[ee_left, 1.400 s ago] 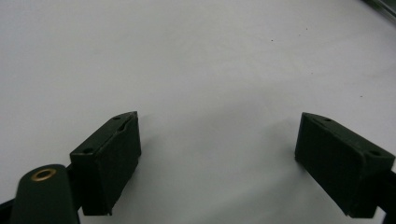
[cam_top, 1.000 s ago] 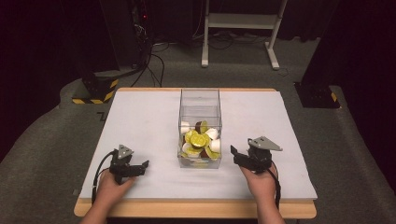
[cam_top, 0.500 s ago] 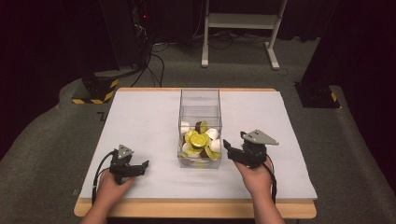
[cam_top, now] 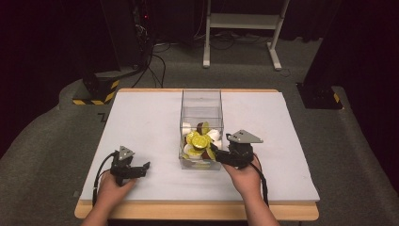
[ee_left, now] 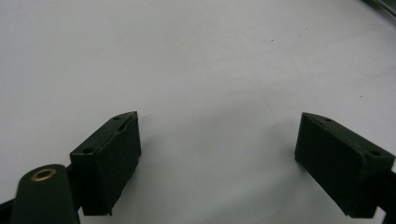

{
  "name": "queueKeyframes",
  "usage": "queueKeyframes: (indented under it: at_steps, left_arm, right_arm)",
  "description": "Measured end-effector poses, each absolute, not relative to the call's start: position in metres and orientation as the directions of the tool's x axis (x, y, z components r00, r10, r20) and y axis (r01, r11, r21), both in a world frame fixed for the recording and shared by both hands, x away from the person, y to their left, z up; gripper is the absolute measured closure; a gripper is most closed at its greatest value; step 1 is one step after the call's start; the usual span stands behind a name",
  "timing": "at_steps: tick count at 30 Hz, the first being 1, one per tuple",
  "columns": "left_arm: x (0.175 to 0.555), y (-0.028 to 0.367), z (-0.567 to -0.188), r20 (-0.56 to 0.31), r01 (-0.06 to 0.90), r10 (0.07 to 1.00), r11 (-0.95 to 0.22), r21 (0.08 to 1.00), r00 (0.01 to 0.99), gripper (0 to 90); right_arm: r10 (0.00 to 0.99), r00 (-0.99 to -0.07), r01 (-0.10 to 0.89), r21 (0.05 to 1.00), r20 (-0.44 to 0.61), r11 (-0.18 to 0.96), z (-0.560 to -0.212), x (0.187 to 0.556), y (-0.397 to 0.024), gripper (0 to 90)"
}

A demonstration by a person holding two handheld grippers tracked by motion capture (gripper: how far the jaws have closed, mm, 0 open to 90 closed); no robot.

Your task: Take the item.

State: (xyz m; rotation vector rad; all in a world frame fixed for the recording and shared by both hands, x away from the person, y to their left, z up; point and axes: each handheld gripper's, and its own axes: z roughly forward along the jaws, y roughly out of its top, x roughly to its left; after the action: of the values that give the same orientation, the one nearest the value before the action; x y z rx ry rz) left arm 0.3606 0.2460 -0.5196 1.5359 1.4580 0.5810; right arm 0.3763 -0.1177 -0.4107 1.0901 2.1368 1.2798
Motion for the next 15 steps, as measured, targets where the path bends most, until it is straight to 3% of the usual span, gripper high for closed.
queueKeyframes:
  at_steps: [15]
  left_arm:
    - [0.361, 0.246, -0.52, -0.244, 0.522, 0.951, 0.112, 0.846, 0.191, 14.5]
  right_arm:
    - [0.769, -0.639, 0.409, 0.86, 0.032, 0.305, -0.417, 0.384, -0.093, 28.9]
